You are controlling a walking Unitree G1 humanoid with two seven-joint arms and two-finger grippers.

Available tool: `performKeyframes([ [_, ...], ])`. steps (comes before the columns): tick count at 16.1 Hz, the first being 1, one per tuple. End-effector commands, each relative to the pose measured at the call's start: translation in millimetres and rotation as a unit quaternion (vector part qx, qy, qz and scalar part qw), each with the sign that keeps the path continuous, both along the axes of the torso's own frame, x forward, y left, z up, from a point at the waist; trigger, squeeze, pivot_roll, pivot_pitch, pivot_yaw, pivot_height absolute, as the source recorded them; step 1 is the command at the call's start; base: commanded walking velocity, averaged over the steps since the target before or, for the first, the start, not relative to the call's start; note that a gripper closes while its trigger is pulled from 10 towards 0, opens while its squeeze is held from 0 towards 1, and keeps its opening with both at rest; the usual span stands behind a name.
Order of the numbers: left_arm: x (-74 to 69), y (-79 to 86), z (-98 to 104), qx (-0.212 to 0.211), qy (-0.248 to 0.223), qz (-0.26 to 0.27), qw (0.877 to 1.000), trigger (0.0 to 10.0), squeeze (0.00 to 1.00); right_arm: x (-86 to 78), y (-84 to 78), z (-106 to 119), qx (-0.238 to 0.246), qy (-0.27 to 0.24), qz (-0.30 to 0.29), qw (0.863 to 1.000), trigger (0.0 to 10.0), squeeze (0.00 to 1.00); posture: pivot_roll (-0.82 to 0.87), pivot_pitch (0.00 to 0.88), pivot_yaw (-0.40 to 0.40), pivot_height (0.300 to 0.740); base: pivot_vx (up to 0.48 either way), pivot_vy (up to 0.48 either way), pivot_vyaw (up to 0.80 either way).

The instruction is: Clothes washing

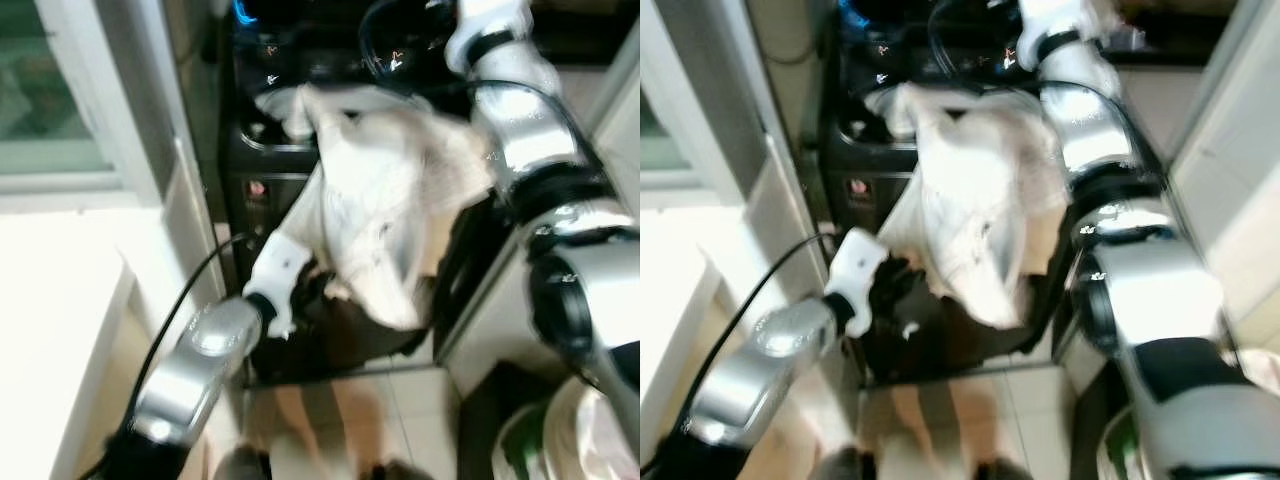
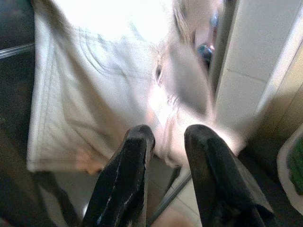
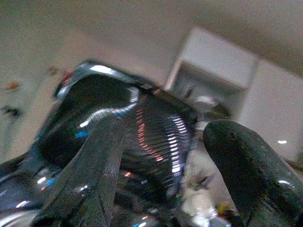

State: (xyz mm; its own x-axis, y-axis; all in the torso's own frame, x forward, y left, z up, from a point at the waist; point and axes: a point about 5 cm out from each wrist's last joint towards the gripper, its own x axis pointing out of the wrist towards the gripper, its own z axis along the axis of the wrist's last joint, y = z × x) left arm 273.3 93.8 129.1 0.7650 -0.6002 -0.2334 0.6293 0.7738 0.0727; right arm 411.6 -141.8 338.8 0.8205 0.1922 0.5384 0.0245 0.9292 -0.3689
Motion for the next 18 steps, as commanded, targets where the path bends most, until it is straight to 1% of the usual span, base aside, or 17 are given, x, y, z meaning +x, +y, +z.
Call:
performKeyframes([
  [1,3.0,4.0,-8.9,0.021,0.007,0.021,1.000,10.0,0.00,4.5,3.2,-21.8,-0.018,0.040,-0.013,0.999,10.0,0.00,-0.08,0.000,0.017,0.726,0.000,0.000,0.00],
  [2,5.8,3.2,-11.5,0.035,0.003,0.027,0.999,10.0,0.00,7.4,-0.4,-25.3,-0.003,0.063,-0.025,0.998,10.0,0.00,-0.08,0.000,0.013,0.726,0.000,0.000,0.00],
  [3,7.3,2.7,-10.2,0.036,-0.007,0.032,0.999,10.0,0.00,7.6,-2.5,-25.5,0.024,0.069,-0.018,0.997,10.0,0.00,-0.08,0.000,0.016,0.726,0.000,0.000,0.00],
  [4,12.2,6.5,-7.0,0.027,-0.021,0.067,0.997,10.0,0.00,5.1,-2.7,-34.5,0.042,0.064,0.000,0.997,10.0,0.00,-0.08,0.000,0.014,0.726,0.000,0.000,0.00],
  [5,14.0,8.4,-5.1,0.015,-0.027,0.085,0.996,10.0,0.00,2.9,-3.9,-42.4,0.054,0.060,0.007,0.997,10.0,0.00,-0.08,0.000,0.011,0.726,0.000,0.000,0.00],
  [6,17.1,12.3,-0.7,-0.016,-0.042,0.125,0.991,10.0,0.00,-5.8,-5.5,-63.4,0.066,0.042,0.015,0.997,10.0,0.00,-0.08,0.000,0.010,0.726,0.000,0.000,0.00],
  [7,18.4,15.1,1.0,-0.033,-0.048,0.147,0.987,10.0,0.00,-16.1,-4.6,-79.6,0.059,0.025,0.018,0.998,10.0,0.00,-0.09,0.000,0.009,0.726,0.000,0.000,0.00],
  [8,19.1,15.9,2.7,-0.045,-0.055,0.160,0.985,10.0,0.00,-25.8,-5.7,-96.4,0.071,0.025,0.017,0.997,10.0,0.00,-0.09,0.000,0.009,0.726,0.000,0.000,0.00],
  [9,19.3,15.9,3.5,-0.048,-0.058,0.162,0.984,10.0,0.00,-35.0,-6.8,-112.1,0.084,0.034,0.015,0.996,10.0,0.00,-0.10,0.000,0.010,0.726,0.000,0.000,0.00],
  [10,19.0,14.8,3.9,-0.043,-0.062,0.160,0.984,10.0,0.00,-42.8,-8.3,-125.0,0.094,0.044,0.012,0.995,10.0,0.00,-0.10,0.000,0.010,0.726,0.000,0.000,0.00],
  [11,19.7,13.7,7.9,-0.044,-0.080,0.165,0.982,10.0,0.00,-60.4,-13.4,-154.2,0.109,0.075,-0.004,0.991,10.0,0.00,-0.10,0.000,0.014,0.726,0.000,0.000,0.00],
  [12,21.3,14.0,12.7,-0.051,-0.095,0.174,0.979,10.0,0.00,-72.8,-18.0,-174.6,0.115,0.105,-0.019,0.988,10.0,0.00,-0.11,0.000,0.015,0.726,0.000,-0.262,0.00],
  [13,21.9,14.5,13.5,-0.059,-0.096,0.178,0.978,10.0,0.00,-75.6,-18.5,-176.2,0.115,0.108,-0.019,0.987,10.0,0.00,-0.11,0.000,0.015,0.726,0.000,-0.262,0.00],
  [15,24.3,14.2,15.3,-0.064,-0.102,0.185,0.975,10.0,0.00,-79.5,-25.1,-184.1,0.123,0.134,-0.031,0.983,10.0,0.00,-0.11,0.000,0.016,0.726,0.000,-0.469,0.00],
  [16,25.6,14.2,16.0,-0.063,-0.107,0.188,0.974,10.0,0.00,-81.4,-27.7,-189.0,0.119,0.149,-0.033,0.981,10.0,0.00,-0.12,0.000,0.014,0.726,0.000,-0.472,0.00],
  [17,26.9,15.9,16.6,-0.062,-0.116,0.202,0.970,10.0,0.00,-86.1,-27.4,-196.1,0.115,0.172,-0.030,0.978,10.0,0.00,-0.11,0.000,0.011,0.726,0.000,-0.469,0.00],
  [18,28.3,18.5,15.9,-0.068,-0.114,0.219,0.967,10.0,0.00,-89.7,-25.8,-202.2,0.119,0.189,-0.024,0.975,10.0,0.00,-0.11,0.000,0.008,0.726,0.244,-0.412,0.00],
])
